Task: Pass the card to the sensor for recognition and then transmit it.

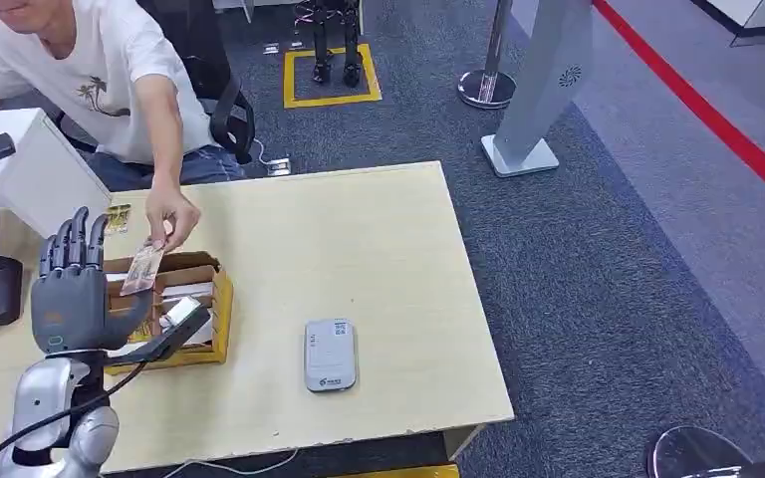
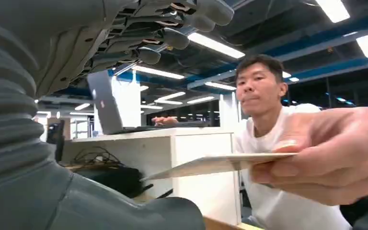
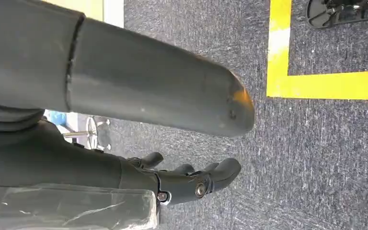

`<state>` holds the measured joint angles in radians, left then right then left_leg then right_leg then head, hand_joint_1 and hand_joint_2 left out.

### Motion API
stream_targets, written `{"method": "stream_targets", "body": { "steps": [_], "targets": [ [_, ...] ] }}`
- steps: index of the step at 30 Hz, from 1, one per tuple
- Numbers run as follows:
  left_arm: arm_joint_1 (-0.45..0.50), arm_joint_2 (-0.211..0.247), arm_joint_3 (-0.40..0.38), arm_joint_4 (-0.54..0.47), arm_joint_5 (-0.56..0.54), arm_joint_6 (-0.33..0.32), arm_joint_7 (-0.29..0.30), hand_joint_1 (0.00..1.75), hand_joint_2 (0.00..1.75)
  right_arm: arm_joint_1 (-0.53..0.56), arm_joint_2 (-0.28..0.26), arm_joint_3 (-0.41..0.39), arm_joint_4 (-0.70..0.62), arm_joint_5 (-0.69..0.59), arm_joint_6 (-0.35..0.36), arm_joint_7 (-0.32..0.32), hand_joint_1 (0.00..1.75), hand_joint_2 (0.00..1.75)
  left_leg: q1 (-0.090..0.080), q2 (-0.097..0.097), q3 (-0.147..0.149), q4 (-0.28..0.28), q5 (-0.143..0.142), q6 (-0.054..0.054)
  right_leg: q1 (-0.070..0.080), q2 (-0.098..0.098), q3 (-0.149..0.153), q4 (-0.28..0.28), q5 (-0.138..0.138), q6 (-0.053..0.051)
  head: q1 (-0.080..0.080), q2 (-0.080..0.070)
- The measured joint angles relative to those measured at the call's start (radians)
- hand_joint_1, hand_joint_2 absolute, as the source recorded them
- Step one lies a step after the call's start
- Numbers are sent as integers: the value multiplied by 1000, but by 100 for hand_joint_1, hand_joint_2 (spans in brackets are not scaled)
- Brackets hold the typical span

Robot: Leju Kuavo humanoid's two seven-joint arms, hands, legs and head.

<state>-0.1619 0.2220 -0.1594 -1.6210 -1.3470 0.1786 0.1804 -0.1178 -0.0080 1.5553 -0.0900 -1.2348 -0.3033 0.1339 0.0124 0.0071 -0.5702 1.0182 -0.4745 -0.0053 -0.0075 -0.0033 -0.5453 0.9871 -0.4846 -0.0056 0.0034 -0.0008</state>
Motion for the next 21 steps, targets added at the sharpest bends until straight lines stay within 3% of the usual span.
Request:
{"method": "stream_targets", "body": {
  "steps": [18,19,20,21],
  "targets": [
    [-73,1,-52,87,-1,-38,15,0,175,-2,0,0,0,2,2,0,0,175,0,0,0,0,0,0,0,0,-1,0,0,0,0,0],
    [-79,1,-58,91,-1,-44,15,7,175,-2,0,0,0,2,2,0,0,175,0,0,0,0,0,0,0,0,0,0,0,0,0,0],
    [-85,1,-66,95,-1,-49,15,175,175,-2,0,0,0,2,2,0,0,175,0,0,0,0,0,0,0,0,0,0,0,0,0,0],
    [-92,0,-71,99,-1,-53,15,175,175,-2,0,0,0,2,2,0,0,175,0,0,0,0,0,0,0,0,0,0,0,0,0,0]
  ]
}}
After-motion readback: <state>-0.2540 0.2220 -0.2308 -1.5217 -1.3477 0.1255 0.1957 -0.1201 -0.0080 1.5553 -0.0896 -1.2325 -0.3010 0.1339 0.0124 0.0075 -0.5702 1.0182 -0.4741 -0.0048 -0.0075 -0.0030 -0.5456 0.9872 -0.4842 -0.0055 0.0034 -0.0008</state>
